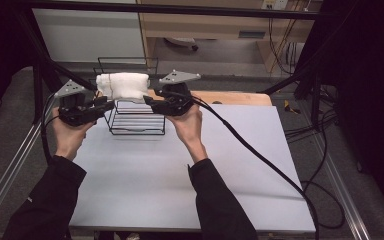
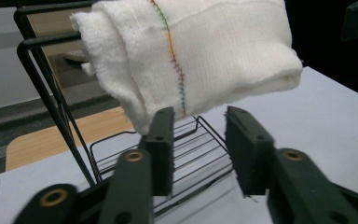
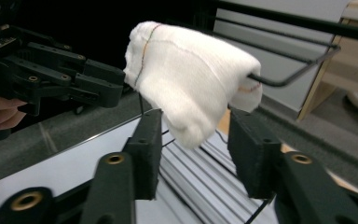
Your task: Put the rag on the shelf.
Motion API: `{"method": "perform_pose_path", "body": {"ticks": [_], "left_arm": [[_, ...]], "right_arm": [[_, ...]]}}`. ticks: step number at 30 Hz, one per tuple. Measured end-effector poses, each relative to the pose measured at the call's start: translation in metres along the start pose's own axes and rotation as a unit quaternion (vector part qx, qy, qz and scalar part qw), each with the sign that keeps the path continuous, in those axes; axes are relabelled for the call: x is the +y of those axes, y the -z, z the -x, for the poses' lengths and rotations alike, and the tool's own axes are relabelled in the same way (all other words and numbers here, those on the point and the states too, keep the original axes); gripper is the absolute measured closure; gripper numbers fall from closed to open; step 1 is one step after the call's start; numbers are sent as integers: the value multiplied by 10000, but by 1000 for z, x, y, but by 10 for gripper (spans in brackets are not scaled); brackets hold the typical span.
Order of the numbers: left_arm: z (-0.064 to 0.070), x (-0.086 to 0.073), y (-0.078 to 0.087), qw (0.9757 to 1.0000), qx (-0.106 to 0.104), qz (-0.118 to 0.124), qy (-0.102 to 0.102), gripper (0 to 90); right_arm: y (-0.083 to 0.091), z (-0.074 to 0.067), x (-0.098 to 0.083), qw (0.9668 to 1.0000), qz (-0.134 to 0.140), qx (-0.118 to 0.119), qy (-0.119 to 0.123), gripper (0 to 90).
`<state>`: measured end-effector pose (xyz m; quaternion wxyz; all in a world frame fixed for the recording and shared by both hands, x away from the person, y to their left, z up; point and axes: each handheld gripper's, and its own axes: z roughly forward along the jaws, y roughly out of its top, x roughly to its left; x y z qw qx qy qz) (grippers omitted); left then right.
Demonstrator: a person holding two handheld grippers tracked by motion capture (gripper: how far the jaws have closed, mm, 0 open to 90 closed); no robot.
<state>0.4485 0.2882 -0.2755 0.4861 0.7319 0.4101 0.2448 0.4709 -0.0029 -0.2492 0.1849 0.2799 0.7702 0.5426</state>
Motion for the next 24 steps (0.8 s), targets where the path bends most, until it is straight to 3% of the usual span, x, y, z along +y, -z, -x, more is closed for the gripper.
{"method": "perform_pose_path", "body": {"ticks": [12,20,24], "left_arm": [[8,-24,1,9993,-114,-345,-87,255],[17,-41,-2,9989,-151,-407,-165,100],[22,-49,-2,9987,-241,-396,-212,75]], "right_arm": [[43,23,-22,9993,-223,-59,-299,168],[71,41,-47,9985,-298,-133,-441,56],[84,51,-62,9979,-328,-146,-547,34]]}}
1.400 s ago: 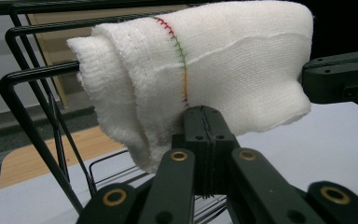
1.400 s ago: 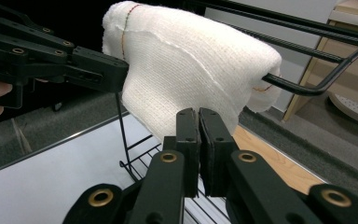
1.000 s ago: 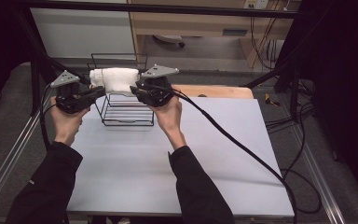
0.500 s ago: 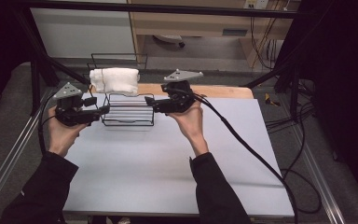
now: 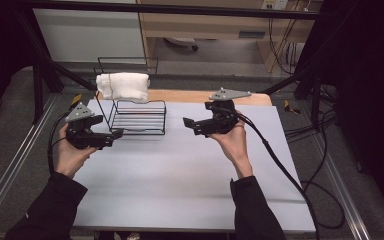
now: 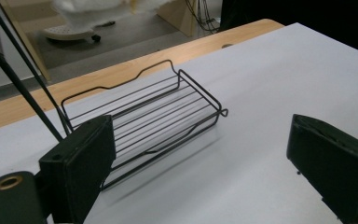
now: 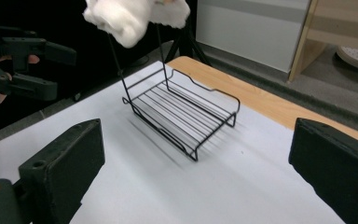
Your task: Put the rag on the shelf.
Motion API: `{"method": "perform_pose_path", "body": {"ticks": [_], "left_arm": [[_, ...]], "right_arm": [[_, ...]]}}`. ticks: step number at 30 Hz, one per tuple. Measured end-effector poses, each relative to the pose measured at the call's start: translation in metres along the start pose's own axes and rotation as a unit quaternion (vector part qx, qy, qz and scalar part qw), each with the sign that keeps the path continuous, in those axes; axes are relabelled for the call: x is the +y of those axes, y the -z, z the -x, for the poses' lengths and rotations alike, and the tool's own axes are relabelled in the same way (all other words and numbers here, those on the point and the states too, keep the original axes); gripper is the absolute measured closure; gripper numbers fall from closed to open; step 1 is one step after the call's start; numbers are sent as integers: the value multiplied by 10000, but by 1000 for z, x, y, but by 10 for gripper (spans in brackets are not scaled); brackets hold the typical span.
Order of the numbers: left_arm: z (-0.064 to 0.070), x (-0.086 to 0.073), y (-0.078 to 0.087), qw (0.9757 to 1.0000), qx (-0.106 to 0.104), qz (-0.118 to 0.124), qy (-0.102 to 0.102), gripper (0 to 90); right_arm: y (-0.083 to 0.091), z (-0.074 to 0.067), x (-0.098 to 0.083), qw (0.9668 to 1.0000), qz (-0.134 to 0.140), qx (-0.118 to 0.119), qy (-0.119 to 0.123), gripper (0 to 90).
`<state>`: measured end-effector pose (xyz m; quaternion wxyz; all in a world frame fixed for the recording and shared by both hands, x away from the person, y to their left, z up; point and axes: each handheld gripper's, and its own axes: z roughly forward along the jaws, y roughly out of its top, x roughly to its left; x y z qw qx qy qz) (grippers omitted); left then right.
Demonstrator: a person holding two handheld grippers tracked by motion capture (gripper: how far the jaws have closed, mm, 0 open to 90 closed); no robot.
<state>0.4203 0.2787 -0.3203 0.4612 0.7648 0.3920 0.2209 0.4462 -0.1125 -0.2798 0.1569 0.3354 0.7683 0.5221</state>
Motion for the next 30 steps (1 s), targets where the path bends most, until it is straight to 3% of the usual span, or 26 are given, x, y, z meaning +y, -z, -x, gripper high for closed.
{"method": "perform_pose_path", "body": {"ticks": [11,30], "left_arm": [[12,-31,-5,9997,-200,-94,-56,66],[25,-94,-18,9976,-523,-448,-15,78]], "right_arm": [[31,22,-50,9996,-152,-57,-223,12],[56,43,-145,9973,-549,-60,-488,3]]}}
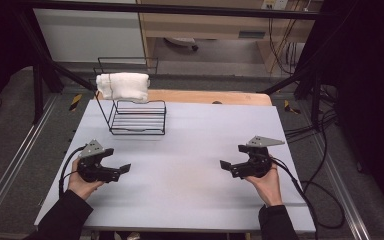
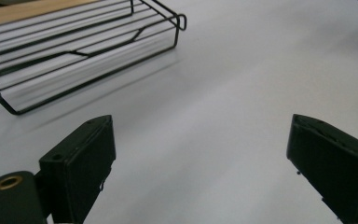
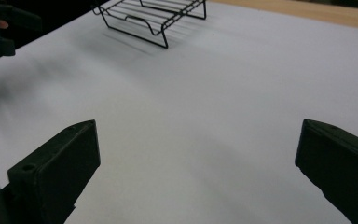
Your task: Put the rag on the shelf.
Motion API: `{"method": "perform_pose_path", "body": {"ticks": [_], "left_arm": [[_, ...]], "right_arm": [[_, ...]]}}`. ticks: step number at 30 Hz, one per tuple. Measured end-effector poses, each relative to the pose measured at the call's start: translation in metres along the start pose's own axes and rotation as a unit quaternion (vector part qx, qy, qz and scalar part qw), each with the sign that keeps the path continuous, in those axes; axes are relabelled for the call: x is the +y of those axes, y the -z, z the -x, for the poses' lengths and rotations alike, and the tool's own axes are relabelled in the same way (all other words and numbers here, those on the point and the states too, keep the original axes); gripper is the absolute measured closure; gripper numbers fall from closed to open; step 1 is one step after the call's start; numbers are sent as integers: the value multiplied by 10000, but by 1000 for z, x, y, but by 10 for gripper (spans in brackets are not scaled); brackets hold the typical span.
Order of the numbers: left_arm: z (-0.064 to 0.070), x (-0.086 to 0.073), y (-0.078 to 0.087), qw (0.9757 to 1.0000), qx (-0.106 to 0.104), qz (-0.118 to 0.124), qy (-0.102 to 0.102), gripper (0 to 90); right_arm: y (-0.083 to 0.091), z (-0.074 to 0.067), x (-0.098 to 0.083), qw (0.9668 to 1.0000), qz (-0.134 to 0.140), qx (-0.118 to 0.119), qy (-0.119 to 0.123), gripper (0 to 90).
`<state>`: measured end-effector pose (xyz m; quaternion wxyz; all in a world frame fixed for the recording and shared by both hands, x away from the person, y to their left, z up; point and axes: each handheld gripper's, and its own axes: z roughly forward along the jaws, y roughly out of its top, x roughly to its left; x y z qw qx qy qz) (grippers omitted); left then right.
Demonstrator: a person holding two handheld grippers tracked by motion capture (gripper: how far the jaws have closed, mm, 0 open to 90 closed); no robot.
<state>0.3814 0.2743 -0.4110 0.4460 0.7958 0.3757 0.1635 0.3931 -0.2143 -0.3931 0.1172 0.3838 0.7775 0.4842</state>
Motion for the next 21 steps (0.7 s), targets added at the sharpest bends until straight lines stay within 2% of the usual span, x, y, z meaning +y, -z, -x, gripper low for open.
{"method": "perform_pose_path", "body": {"ticks": [4,11,13,21], "left_arm": [[1,-8,-2,9999,-3,-103,-56,79],[2,-17,-2,9999,-44,-124,-61,88],[3,-19,-3,9999,-54,-145,-61,89],[5,-26,-5,9998,-117,-149,-81,96]], "right_arm": [[3,4,-17,10000,-73,-9,-32,3],[10,15,-44,9997,-175,-31,-147,5],[12,18,-50,9996,-181,-36,-232,5],[19,24,-68,9992,-225,-53,-325,4]]}}
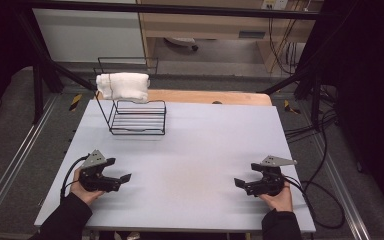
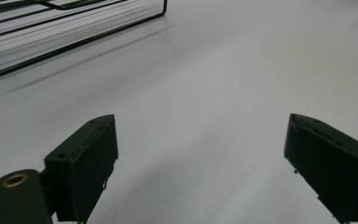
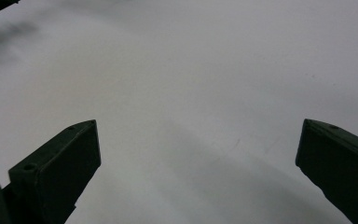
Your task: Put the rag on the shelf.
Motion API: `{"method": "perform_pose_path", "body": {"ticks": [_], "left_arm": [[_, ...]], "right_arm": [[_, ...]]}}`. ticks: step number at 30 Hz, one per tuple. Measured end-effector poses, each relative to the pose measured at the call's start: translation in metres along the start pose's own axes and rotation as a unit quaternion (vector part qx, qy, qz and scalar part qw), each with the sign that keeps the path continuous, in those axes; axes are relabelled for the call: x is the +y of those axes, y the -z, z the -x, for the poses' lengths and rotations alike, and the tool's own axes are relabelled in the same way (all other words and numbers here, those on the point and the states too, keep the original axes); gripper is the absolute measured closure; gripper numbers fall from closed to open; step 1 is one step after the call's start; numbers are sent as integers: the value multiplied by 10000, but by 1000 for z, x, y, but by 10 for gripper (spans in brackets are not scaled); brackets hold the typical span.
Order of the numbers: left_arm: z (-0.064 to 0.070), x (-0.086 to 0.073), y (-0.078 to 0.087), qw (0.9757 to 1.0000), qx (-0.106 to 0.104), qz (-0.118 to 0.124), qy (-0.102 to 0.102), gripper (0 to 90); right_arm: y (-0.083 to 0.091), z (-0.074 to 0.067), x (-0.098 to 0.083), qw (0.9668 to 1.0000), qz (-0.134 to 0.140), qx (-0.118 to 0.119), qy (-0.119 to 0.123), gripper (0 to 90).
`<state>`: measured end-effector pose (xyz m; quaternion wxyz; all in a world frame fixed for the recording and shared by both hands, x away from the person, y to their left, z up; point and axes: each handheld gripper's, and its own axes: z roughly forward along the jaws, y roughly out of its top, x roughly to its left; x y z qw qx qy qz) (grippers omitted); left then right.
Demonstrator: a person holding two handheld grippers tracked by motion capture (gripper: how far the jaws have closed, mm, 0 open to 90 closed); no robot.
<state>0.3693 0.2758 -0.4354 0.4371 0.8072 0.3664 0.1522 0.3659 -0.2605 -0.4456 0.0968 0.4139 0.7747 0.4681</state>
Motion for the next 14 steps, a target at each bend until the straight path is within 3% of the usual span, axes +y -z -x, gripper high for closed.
{"method": "perform_pose_path", "body": {"ticks": [14], "left_arm": [[0,-7,0,10000,-6,-75,-2,96]], "right_arm": [[4,2,-5,10000,-16,-42,-73,6]]}}
